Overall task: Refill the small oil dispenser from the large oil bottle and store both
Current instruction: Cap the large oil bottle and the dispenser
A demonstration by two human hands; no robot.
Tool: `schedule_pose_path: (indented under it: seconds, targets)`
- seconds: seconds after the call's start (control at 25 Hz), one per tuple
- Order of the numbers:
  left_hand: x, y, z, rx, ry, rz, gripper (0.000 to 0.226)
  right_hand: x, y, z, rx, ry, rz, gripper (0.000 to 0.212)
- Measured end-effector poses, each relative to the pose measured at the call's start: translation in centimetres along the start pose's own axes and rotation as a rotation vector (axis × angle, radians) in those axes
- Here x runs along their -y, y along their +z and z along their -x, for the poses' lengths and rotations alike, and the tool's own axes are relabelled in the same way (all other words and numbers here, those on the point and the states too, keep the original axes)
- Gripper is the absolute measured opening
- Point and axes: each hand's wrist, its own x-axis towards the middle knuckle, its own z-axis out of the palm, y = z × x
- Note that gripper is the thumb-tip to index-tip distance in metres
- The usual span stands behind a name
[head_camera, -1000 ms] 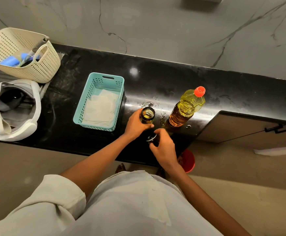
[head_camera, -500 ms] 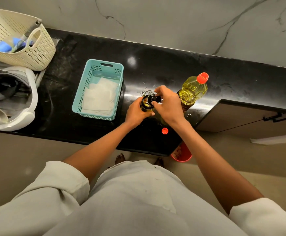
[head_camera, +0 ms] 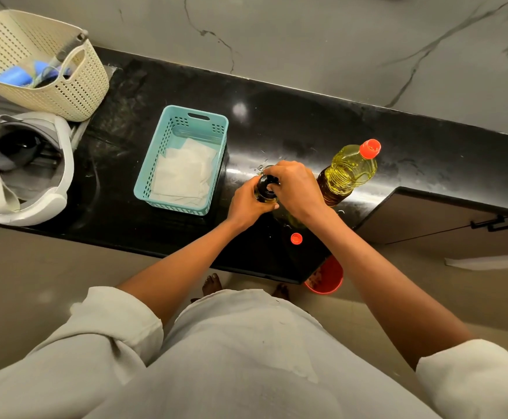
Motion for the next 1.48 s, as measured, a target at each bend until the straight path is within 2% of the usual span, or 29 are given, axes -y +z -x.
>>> schedule_pose_path:
  seconds: [0.36, 0.52, 0.56, 0.68, 0.76, 0.84, 0.96, 1.04, 1.24, 1.48]
  targets:
    - [0.1, 0.1, 0.0, -0.003, -0.009, 0.011, 0.065, 0.2, 0.2, 0.3, -0.042, 0.014, -0.019, 0.039]
    - [-0.3, -0.2, 0.4, 0.024, -0.040, 0.005, 0.074, -0.5, -0.5, 1.5, -0.067, 0.052, -0.124, 0.062]
    - [-0.3, -0.2, 0.5, 0.023, -0.049, 0.009, 0.082, -1.0, -0.7, 2.2, -0.120, 0.078, -0.195, 0.061]
    - [-0.4, 0.0, 2.0, -0.057, -0.118, -0.081, 0.101, -2.6, 0.0, 6.4, -0.318, 0.211, -0.425, 0.033]
    - [-0.5, 0.7, 4.5, -0.187, -0.152, -0.175, 0.086, -3.6, 1.8, 9.9, -0.293, 0.341, -0.455, 0.025]
    - [-0.3, 1.6, 7.3, -0.263, -0.086, -0.179, 0.060, -4.3, 4.0, 12.6, -0.130, 0.427, -0.333, 0.035]
    - [-0.1, 2.7, 9.4, -0.067, 0.028, -0.247, 0.040, -4.4, 6.2, 14.1, 0.098, 0.426, -0.130, 0.054]
    - [-0.2, 3.5, 9.3, 0.048, 0.103, -0.494, 0.049, -4.4, 6.9, 14.1, 0.133, 0.397, -0.069, 0.058]
    - [-0.7, 4.6, 8.0, 0.217, 0.107, -0.860, 0.078, -5.4, 7.8, 13.5, 0.111, 0.340, 0.002, 0.035]
    - [-1.0, 4.7, 7.7, 0.261, 0.139, -1.004, 0.078, -6.1, 8.9, 13.7, 0.019, 0.307, -0.020, 0.029]
